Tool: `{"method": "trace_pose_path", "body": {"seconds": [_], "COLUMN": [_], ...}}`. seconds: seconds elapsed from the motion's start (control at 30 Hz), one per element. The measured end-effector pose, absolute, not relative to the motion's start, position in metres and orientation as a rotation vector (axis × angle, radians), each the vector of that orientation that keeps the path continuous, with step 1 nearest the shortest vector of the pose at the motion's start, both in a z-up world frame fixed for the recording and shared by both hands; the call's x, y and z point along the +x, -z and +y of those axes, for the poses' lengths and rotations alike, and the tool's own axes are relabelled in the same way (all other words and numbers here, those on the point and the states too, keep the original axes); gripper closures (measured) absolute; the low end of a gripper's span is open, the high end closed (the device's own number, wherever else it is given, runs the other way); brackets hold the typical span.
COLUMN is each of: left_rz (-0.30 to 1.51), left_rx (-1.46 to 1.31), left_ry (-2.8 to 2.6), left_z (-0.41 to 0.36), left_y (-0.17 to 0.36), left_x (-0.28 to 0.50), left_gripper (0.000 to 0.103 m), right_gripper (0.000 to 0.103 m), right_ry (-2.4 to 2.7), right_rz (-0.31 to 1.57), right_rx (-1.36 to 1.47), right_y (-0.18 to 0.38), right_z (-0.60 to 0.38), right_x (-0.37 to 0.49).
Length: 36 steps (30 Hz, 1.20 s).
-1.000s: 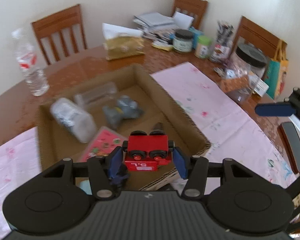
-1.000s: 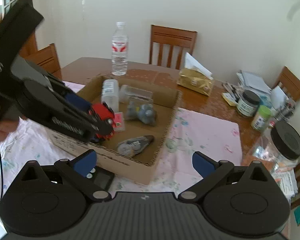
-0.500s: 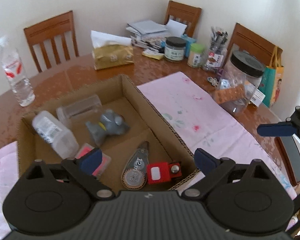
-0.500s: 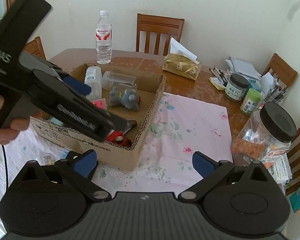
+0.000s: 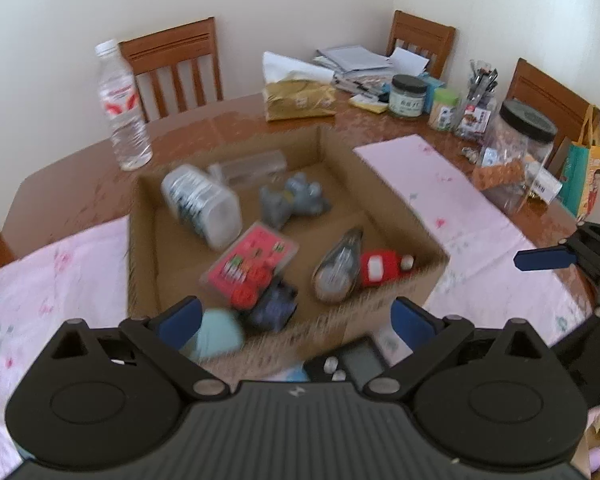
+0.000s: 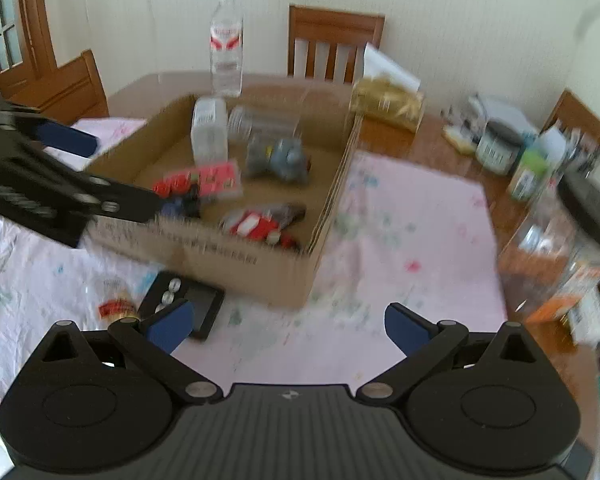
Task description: Organize rigid objects
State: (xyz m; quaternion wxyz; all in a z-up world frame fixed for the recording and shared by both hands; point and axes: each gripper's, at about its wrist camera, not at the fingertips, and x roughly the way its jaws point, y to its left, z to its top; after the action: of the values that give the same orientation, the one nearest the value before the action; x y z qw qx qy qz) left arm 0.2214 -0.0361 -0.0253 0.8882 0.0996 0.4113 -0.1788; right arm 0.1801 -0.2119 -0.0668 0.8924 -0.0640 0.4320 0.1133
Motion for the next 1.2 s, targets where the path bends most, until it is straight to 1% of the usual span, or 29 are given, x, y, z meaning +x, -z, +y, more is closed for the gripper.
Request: {"method": "trace_pose_path", "body": {"seconds": [0.3,0.53,0.87,1.2], "left_rz": [0.930,1.005,0.991,1.017], "left_rx": [0.167,0.229,0.333,0.253], "left_ry": [0.341,0.434,0.457,0.385], "left_z": [-0.010,-0.026,-0.046,-0.045], "left_y": [0.054,0.083,0.102,0.107], "left_x": [0.180,0.163,0.167,0.178], "left_gripper": [0.003,0.003,0.002,0.002], "right_gripper": [0.000,0.000,0.000,0.000], "right_ry": [-0.273,-0.244,-0.222,-0.188], "right_rz": [1.031,1.051,1.072,1.083], "right_rx": [-0.196,-0.165,-0.139,-0.122], "right_y": [0.105,0.109,0.111,0.113], "right_z": [-0.196,-0.202,-0.211,-0.216], "right_x": [0.167,0.167,0.163,0.166]}}
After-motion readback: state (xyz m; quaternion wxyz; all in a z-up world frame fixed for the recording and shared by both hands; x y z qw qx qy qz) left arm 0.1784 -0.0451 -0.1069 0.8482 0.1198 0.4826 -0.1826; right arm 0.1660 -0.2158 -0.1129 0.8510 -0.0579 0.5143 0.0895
